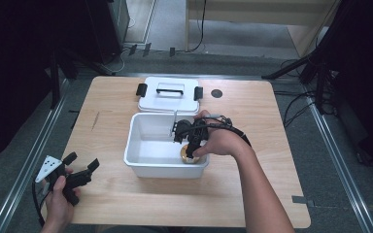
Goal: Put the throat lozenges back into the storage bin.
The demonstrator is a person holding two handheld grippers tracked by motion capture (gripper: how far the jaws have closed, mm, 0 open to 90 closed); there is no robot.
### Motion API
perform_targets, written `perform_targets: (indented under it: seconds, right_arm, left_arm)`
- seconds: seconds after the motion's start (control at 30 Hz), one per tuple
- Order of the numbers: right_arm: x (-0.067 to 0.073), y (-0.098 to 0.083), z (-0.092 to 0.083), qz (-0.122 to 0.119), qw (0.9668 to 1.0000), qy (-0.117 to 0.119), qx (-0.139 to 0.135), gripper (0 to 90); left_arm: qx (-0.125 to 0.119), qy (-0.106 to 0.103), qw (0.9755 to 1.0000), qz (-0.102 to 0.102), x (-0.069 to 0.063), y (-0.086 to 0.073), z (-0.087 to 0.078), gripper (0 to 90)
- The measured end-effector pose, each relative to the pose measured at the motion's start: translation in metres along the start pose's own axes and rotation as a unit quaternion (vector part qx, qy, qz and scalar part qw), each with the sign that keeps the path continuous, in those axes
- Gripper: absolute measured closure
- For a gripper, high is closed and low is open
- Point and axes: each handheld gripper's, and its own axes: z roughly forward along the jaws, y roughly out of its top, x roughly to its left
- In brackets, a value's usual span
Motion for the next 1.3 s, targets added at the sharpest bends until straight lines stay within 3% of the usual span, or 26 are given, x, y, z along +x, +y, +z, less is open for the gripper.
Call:
perform_targets:
  seconds: [0.4, 0.53, 0.63, 0.97, 1.13, 1.17, 1.2, 1.23, 1.27, 1.3]
  right_arm:
    - [-0.003, -0.018, -0.032, 0.059, 0.9973, -0.018, -0.04, 19.2]
    - [-0.008, -0.032, -0.044, 0.096, 0.9929, -0.022, -0.066, 17.7]
    - [-0.01, -0.04, -0.05, 0.109, 0.9905, -0.024, -0.079, 17.4]
    - [-0.016, -0.068, -0.058, 0.155, 0.9825, -0.04, -0.095, 15.1]
    - [-0.018, -0.093, -0.059, 0.195, 0.9731, -0.05, -0.111, 13.6]
    - [-0.018, -0.093, -0.059, 0.195, 0.9731, -0.05, -0.111, 13.6]
    - [-0.019, -0.102, -0.057, 0.218, 0.9677, -0.05, -0.116, 13.5]
    - [-0.02, -0.106, -0.056, 0.229, 0.9649, -0.048, -0.12, 13.4]
    - [-0.02, -0.106, -0.056, 0.229, 0.9649, -0.048, -0.12, 13.4]
    - [-0.021, -0.113, -0.055, 0.242, 0.9608, -0.045, -0.126, 13.4]
  left_arm:
    - [0.001, 0.0, 1.0, 0.003, 0.0, 0.0, 0.0, 0.0]
    - [0.002, 0.0, 1.0, 0.003, 0.0, 0.0, 0.0, 0.0]
    - [0.001, 0.0, 1.0, 0.003, 0.0, 0.0, 0.0, 0.0]
    - [-0.001, 0.001, 1.0, 0.0, -0.001, 0.0, 0.0, 0.0]
    - [-0.001, 0.001, 1.0, 0.001, -0.001, 0.0, 0.0, 0.0]
    - [-0.001, 0.001, 1.0, 0.001, -0.001, 0.0, 0.0, 0.0]
    - [-0.001, 0.001, 1.0, 0.001, -0.001, 0.0, 0.0, 0.0]
    - [-0.001, 0.001, 1.0, 0.001, -0.001, 0.0, 0.0, 0.0]
    - [-0.001, 0.0, 1.0, 0.001, -0.001, 0.0, 0.0, 0.0]
    - [-0.001, 0.001, 1.0, 0.001, -0.001, 0.0, 0.0, 0.0]
